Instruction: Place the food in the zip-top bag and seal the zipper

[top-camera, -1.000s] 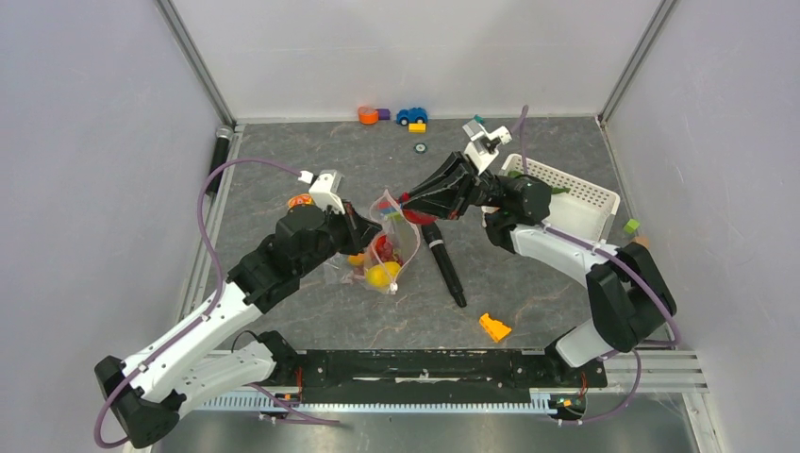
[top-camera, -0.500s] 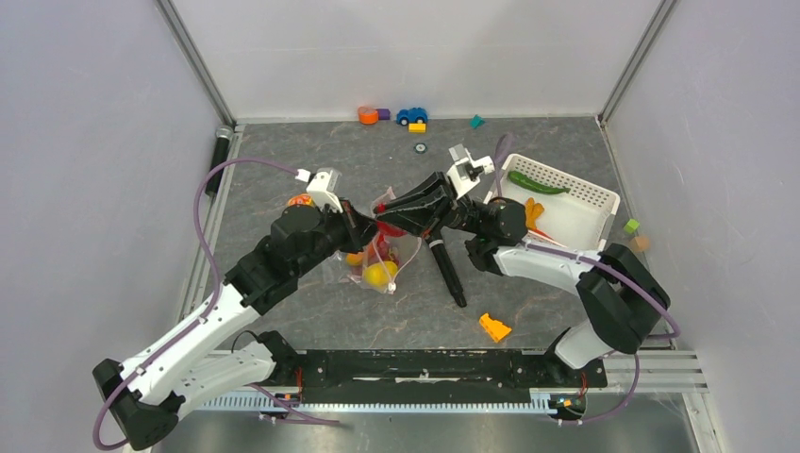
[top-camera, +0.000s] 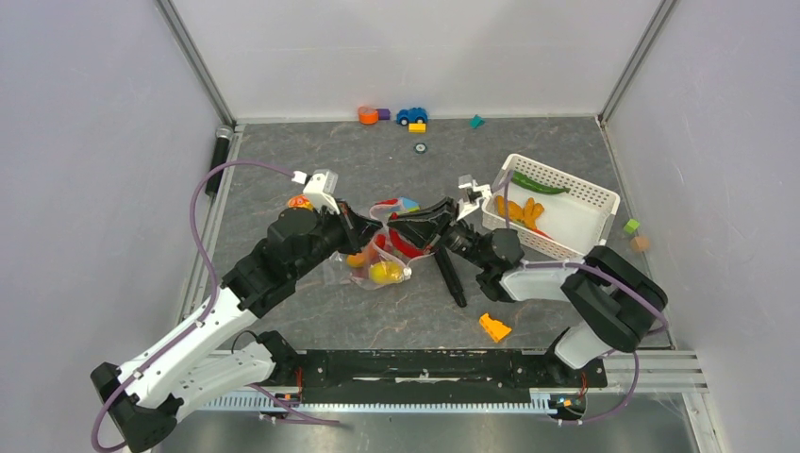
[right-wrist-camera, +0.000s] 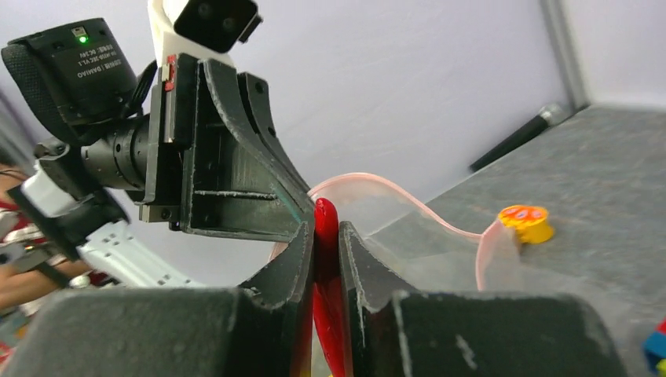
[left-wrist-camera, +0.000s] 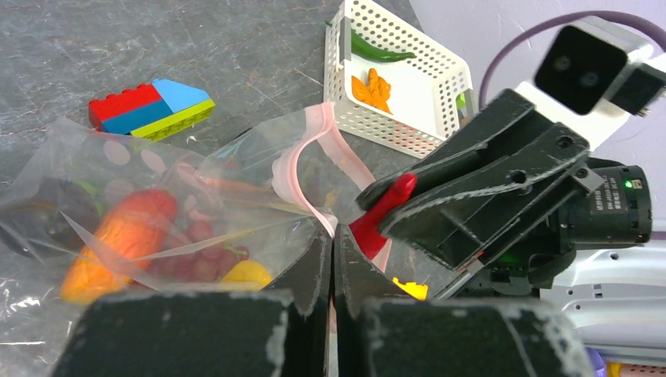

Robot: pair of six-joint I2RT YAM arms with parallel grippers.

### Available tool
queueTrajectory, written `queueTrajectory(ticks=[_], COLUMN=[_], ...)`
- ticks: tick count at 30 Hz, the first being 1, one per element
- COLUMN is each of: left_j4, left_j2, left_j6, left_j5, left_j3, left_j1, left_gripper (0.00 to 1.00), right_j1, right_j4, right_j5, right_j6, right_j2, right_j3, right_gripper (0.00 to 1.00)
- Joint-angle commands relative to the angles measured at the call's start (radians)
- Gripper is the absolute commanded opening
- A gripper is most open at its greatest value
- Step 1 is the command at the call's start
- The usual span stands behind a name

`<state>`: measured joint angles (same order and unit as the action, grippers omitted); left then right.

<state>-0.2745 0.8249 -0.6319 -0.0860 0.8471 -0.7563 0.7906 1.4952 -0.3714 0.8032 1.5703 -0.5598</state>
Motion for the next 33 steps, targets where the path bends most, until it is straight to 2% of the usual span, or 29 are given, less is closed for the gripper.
queueTrajectory(ticks=[1, 4, 10, 11, 13, 16, 19, 21, 24, 29, 31, 33], left_j4=[0.070, 0.082, 0.110, 0.113, 0.119, 0.129, 0.152, 0.160, 0.168, 0.171, 0.172, 0.172], left_j2=[-0.027, -0.022, -0.007, -0.004, 0.000, 0.009, 0.019, 0.024, 0.025, 0.020, 0.015, 0.010], left_j6=[-0.026, -0.019, -0.005, -0.005, -0.005, -0.008, -0.011, -0.013, -0.014, -0.018, -0.017, -0.015], left_j5=[-0.021, -0.001, 0.040, 0.041, 0.040, 0.033, 0.047, 0.048, 0.040, 0.013, 0.005, 0.000], left_j3=[0.010, 0.015, 0.030, 0.032, 0.033, 0.036, 0.037, 0.036, 0.029, 0.012, 0.005, -0.001], left_j1=[-0.003, -0.003, -0.003, -0.003, -0.003, -0.003, -0.003, -0.003, -0.003, -0.003, -0.003, -0.003], left_gripper=[0.02, 0.02, 0.02, 0.02, 0.02, 0.02, 0.02, 0.02, 0.02, 0.02, 0.02, 0.02], right_j1=[0.022, 0.051, 0.133, 0.142, 0.158, 0.189, 0.217, 0.222, 0.222, 0.222, 0.220, 0.219], right_j4=[-0.040, -0.264, -0.750, -0.796, -0.819, -0.813, -0.877, -0.922, -0.974, -1.097, -1.155, -1.179], right_j5=[0.185, 0.292, 0.553, 0.592, 0.654, 0.708, 0.760, 0.761, 0.738, 0.660, 0.652, 0.660], right_j6=[-0.197, -0.305, -0.457, -0.466, -0.484, -0.539, -0.611, -0.639, -0.683, -0.774, -0.795, -0.822], right_j2=[-0.114, -0.160, -0.167, -0.162, -0.164, -0.173, -0.159, -0.149, -0.162, -0.217, -0.245, -0.282], right_j3=[0.045, 0.030, -0.130, -0.150, -0.157, -0.152, -0.196, -0.230, -0.270, -0.344, -0.359, -0.347], right_gripper=[0.00, 0.00, 0.00, 0.02, 0.12, 0.15, 0.17, 0.29, 0.57, 0.90, 0.98, 0.98])
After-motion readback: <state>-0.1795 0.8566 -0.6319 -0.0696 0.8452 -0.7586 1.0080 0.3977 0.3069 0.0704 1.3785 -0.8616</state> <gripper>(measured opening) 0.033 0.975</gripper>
